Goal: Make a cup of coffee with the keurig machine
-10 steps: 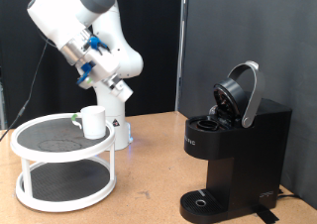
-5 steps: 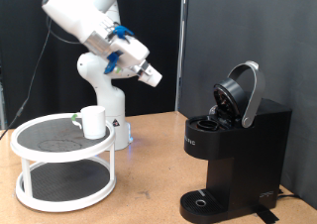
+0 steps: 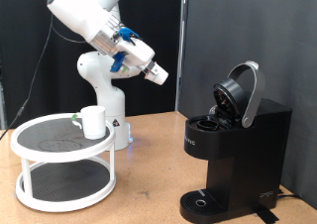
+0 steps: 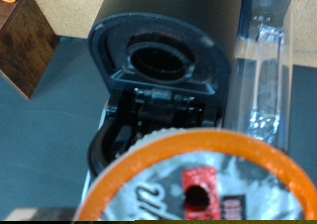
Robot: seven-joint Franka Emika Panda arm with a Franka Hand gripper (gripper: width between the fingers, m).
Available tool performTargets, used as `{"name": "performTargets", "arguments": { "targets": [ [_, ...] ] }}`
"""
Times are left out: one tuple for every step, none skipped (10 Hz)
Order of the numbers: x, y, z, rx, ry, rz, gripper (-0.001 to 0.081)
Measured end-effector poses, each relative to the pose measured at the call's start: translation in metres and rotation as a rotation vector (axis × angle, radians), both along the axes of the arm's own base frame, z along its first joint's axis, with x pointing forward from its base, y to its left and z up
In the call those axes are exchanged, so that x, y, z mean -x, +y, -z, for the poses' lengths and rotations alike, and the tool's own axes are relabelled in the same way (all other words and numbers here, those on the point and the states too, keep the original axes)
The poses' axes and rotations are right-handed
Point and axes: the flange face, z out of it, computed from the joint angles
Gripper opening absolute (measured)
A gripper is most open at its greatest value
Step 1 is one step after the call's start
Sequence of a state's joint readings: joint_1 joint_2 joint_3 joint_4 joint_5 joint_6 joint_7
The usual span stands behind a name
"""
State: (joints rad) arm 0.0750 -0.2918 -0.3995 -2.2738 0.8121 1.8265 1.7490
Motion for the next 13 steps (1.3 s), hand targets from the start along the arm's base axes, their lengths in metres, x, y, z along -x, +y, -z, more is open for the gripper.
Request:
{"name": "performTargets", "arguments": {
  "targets": [
    [-0.009, 0.008, -0.003, -0.005, 0.033, -0.015, 0.0378],
    [-0.019, 0.017, -0.006, -0.004, 0.059, -0.033, 0.0378],
    [-0.029, 0.027, -0.008, 0.002, 0.074, -0.052, 0.0378],
    [-0.036, 0.037, -0.009, 0.008, 0.085, -0.074, 0.0378],
    [-0.041, 0.046, -0.01, 0.01, 0.091, -0.099, 0.0378],
    [-0.043, 0.051, -0.011, 0.014, 0.088, -0.111, 0.0378],
    [-0.044, 0.055, -0.013, 0.023, 0.071, -0.118, 0.0378],
    [-0.044, 0.056, -0.015, 0.031, 0.054, -0.121, 0.0378],
    [-0.044, 0.056, -0.014, 0.03, 0.057, -0.12, 0.0378],
    [-0.044, 0.056, -0.012, 0.037, 0.064, -0.125, 0.0378],
    [-0.045, 0.061, -0.008, 0.077, 0.11, -0.126, 0.0378],
    [-0.049, 0.072, -0.003, 0.123, 0.161, -0.121, 0.0378],
    [-0.055, 0.085, 0.003, 0.165, 0.194, -0.116, 0.0378]
  ]
}}
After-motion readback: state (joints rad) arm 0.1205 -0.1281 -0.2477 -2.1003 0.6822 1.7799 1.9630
